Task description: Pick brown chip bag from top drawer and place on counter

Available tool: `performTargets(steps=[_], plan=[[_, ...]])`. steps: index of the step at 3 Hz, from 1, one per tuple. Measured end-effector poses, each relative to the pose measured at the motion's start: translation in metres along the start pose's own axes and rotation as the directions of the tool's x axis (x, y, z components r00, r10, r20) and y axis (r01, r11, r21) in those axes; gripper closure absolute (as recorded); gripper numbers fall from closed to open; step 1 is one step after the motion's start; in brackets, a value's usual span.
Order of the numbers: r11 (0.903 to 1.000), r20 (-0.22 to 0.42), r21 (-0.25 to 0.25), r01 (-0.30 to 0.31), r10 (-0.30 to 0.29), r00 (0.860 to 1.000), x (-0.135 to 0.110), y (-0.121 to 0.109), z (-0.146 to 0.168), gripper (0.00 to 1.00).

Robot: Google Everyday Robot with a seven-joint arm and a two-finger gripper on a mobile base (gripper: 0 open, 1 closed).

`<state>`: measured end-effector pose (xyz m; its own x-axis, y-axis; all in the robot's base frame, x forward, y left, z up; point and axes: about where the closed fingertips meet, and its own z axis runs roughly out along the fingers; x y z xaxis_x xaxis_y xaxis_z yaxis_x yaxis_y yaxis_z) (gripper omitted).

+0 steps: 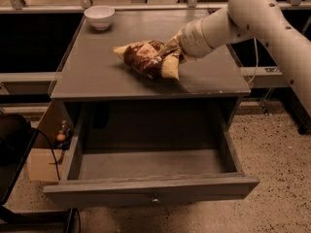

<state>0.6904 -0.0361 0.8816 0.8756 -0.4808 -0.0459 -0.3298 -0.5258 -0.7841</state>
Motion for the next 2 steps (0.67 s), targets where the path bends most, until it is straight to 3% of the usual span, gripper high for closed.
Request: performTargets(steps=[1, 2], plan=[[1.0, -0.021, -0.007, -0.004, 0.004, 1.0, 0.0122, 0.0036, 0.0023, 1.0], [1.0, -0.023, -0.007, -0.004, 0.004, 1.0, 0.0133, 0.004, 0.0025, 0.83]])
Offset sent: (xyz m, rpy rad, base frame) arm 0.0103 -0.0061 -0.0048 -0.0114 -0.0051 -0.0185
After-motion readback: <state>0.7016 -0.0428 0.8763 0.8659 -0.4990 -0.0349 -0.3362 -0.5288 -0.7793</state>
